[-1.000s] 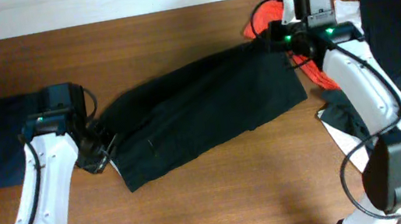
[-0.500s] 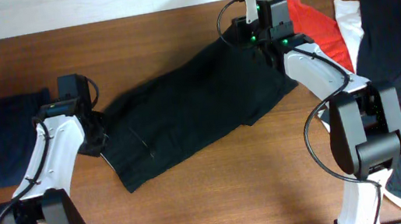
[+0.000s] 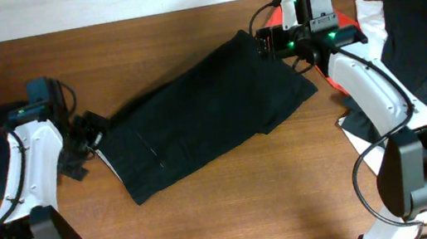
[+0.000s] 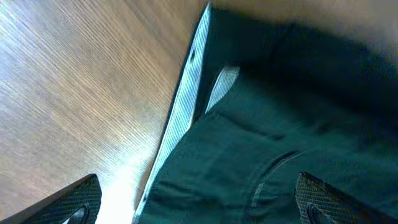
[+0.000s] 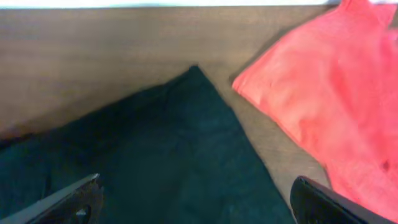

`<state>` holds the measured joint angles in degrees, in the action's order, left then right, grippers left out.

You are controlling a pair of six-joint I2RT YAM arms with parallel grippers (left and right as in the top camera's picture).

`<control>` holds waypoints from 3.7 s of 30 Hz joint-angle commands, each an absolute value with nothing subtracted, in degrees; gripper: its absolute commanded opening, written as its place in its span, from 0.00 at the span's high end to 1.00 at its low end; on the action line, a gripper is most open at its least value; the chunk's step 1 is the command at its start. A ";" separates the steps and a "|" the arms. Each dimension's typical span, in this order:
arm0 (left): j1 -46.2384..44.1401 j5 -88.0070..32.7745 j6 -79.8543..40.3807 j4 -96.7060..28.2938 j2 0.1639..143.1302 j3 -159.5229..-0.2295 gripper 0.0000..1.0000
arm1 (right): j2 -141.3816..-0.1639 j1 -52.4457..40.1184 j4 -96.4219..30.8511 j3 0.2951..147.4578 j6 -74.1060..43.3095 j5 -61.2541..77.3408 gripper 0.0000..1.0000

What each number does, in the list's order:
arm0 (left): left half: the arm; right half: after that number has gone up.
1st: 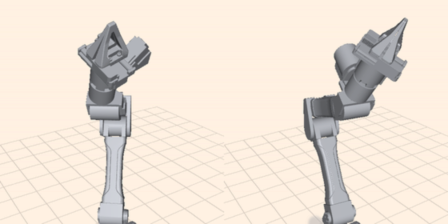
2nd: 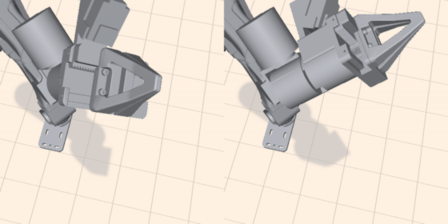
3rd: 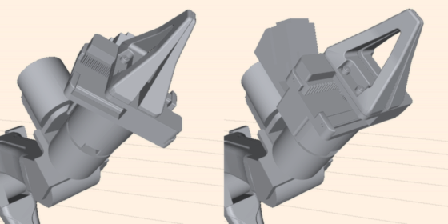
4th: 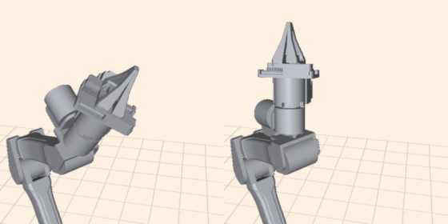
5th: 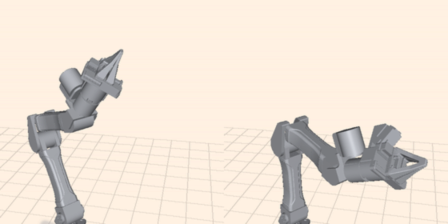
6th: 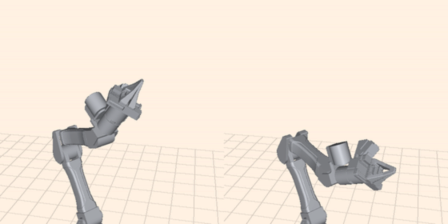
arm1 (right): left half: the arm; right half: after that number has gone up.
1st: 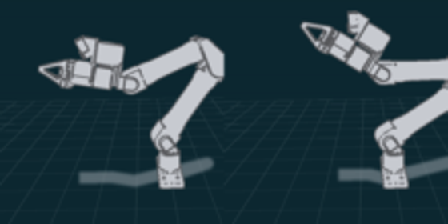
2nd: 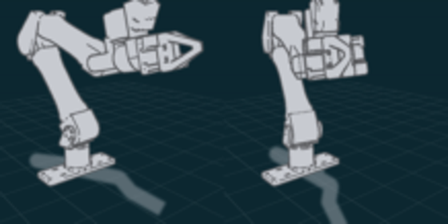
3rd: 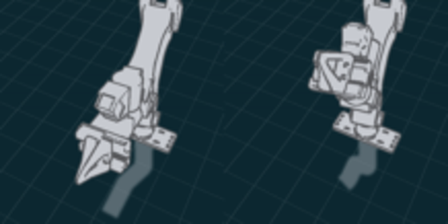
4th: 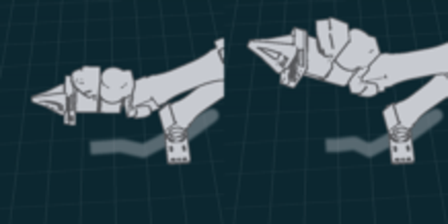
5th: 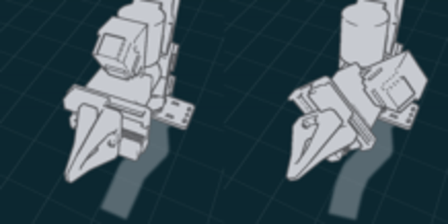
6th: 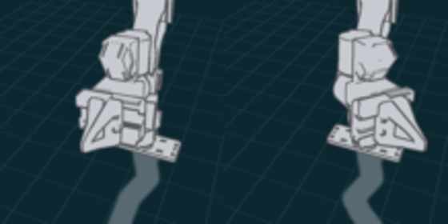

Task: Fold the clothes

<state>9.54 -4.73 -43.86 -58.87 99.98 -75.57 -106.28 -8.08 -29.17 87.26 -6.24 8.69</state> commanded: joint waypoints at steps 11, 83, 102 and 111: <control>6.26 -16.12 -38.92 -32.60 100.29 -50.61 0.73 | -105.56 -8.23 -42.72 87.77 -6.44 11.00 0.01; -23.24 -23.03 -25.58 -51.86 109.03 -102.83 0.43 | -116.05 -11.16 -65.06 91.26 -4.97 6.85 0.76; -12.58 -3.55 -21.10 -48.62 132.84 -105.19 0.44 | -114.87 -21.12 -59.05 82.94 2.07 29.15 0.75; -12.45 -4.51 -21.08 -86.00 134.85 -105.23 0.34 | -114.85 -16.43 -54.15 77.41 -1.10 -1.58 0.72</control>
<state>-12.58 -1.32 -21.52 -84.47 135.24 -105.36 -115.15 -18.79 -54.98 76.16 -0.23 7.20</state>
